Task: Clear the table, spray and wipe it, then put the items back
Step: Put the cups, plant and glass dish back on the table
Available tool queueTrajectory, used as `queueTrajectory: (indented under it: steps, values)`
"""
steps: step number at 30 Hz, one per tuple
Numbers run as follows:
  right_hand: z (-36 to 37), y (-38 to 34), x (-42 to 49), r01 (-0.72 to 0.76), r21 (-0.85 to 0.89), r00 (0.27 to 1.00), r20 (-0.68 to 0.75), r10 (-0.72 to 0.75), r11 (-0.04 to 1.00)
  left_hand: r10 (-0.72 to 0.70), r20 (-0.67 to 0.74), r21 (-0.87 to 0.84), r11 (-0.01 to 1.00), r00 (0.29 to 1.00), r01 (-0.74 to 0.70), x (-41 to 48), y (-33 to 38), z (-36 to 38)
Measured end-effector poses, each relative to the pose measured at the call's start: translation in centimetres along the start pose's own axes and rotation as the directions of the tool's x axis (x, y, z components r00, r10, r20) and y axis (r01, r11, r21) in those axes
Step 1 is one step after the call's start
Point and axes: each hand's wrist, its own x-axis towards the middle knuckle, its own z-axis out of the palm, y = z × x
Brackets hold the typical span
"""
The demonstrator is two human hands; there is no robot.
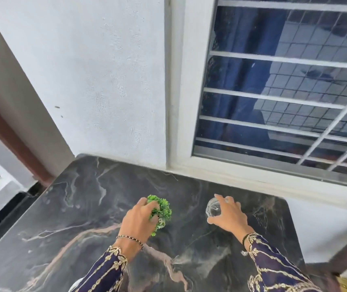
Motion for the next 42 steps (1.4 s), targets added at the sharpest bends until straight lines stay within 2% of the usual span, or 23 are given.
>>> queueTrajectory:
  steps: [5, 8, 12, 14, 18, 22, 27, 32, 42]
  values:
    - [0.7, -1.3, 0.2, -0.009, -0.045, 1.000, 0.000, 0.009, 0.999, -0.004, 0.006, -0.012, 1.000, 1.000, 0.004, 0.9, -2.0, -0.6]
    - [1.2, -3.5, -0.1, 0.060, -0.090, 0.998, -0.011, -0.061, 0.994, 0.010, 0.011, -0.017, 1.000, 1.000, -0.010, 1.9, -3.5, -1.2]
    - [2.9, -8.1, -0.3, 0.196, -0.037, 0.980, 0.038, -0.195, 0.980, 0.005, -0.011, -0.020, 1.000, 1.000, -0.006, 3.4, -5.9, -2.4]
    - [4.1, -11.2, -0.3, 0.256, 0.047, 0.964, 0.064, -0.258, 0.966, -0.002, -0.022, -0.030, 1.000, 1.000, 0.001, 4.3, -7.4, -3.1]
    - [6.2, -18.3, 0.0, 0.282, 0.337, 0.931, 0.129, -0.341, 0.898, -0.023, -0.034, -0.024, 0.999, 0.999, 0.022, 6.2, -10.3, -5.0]
    - [7.7, -25.2, 0.8, 0.278, 0.472, 0.901, 0.173, -0.398, 0.836, -0.043, -0.048, 0.008, 0.999, 0.998, 0.043, 8.2, -13.7, -7.1]
    - [8.8, -30.5, 2.2, 0.242, 0.558, 0.898, 0.181, -0.401, 0.794, -0.080, -0.064, 0.017, 0.997, 0.995, 0.081, 10.6, -18.2, -8.5]
    - [10.1, -33.0, 3.2, 0.216, 0.584, 0.908, 0.175, -0.381, 0.783, -0.070, -0.069, 0.022, 0.997, 0.995, 0.071, 11.7, -20.9, -8.7]
    - [10.9, -33.3, 2.2, 0.168, 0.588, 0.938, 0.152, -0.312, 0.791, -0.002, -0.084, 0.230, 0.973, 0.996, 0.021, 10.6, -21.4, -8.1]
